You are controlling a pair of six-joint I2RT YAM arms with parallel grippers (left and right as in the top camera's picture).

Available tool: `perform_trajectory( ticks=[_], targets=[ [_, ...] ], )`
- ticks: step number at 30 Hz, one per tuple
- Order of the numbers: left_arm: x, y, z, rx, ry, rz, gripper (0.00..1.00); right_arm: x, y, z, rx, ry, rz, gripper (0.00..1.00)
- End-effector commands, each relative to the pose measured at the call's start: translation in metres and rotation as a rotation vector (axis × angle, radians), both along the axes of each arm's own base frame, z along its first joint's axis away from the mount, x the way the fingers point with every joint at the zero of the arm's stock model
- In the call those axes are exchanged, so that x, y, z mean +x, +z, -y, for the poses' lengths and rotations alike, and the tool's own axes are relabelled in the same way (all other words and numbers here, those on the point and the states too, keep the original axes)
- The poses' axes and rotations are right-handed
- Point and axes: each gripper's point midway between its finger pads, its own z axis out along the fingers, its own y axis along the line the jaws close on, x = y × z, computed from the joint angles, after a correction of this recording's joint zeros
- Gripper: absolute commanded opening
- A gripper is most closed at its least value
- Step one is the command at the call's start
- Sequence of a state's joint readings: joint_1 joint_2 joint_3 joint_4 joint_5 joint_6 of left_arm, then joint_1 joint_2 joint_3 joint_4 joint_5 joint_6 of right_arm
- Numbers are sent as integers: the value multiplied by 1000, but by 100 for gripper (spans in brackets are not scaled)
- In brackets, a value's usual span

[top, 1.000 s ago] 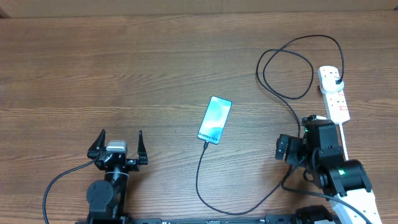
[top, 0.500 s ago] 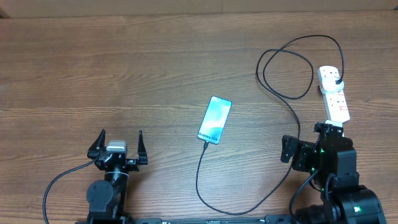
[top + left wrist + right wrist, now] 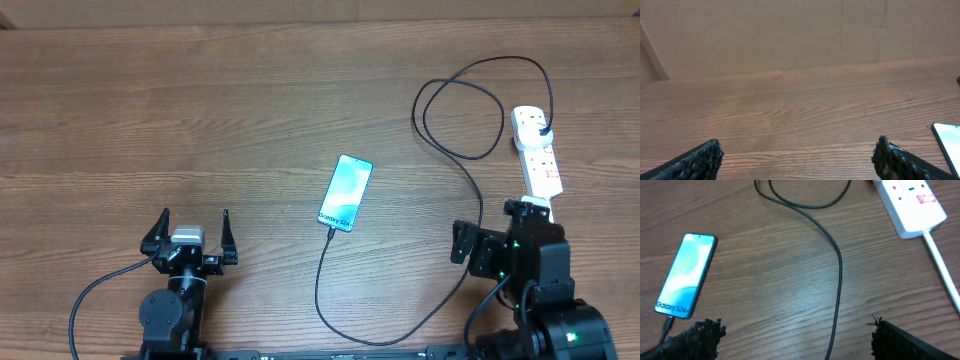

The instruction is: Plug charger to phone and switch on socket

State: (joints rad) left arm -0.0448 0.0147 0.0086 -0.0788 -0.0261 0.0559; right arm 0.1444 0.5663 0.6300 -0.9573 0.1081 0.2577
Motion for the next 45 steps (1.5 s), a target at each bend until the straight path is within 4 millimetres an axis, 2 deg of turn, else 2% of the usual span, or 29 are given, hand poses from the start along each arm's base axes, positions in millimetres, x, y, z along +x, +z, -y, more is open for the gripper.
perform_trajectory(
  ticks=[1,11,16,27,37,45],
  targets=[
    [0,1,-2,15,5,9,100,-5,-8,1,-1,-3,11,100],
    [0,1,-2,15,5,9,100,-23,-43,4,2,-3,28,100],
    [0,1,-2,15,5,9,100,-26,-54,4,4,-3,40,100],
    [0,1,-2,15,5,9,100,-25,-45,4,14,-3,112,100],
    [0,1,-2,15,5,9,100,-28,-60,5,16,-3,124,100],
    [0,1,-2,15,5,9,100,-27,-52,5,25,-3,190,100]
  ],
)
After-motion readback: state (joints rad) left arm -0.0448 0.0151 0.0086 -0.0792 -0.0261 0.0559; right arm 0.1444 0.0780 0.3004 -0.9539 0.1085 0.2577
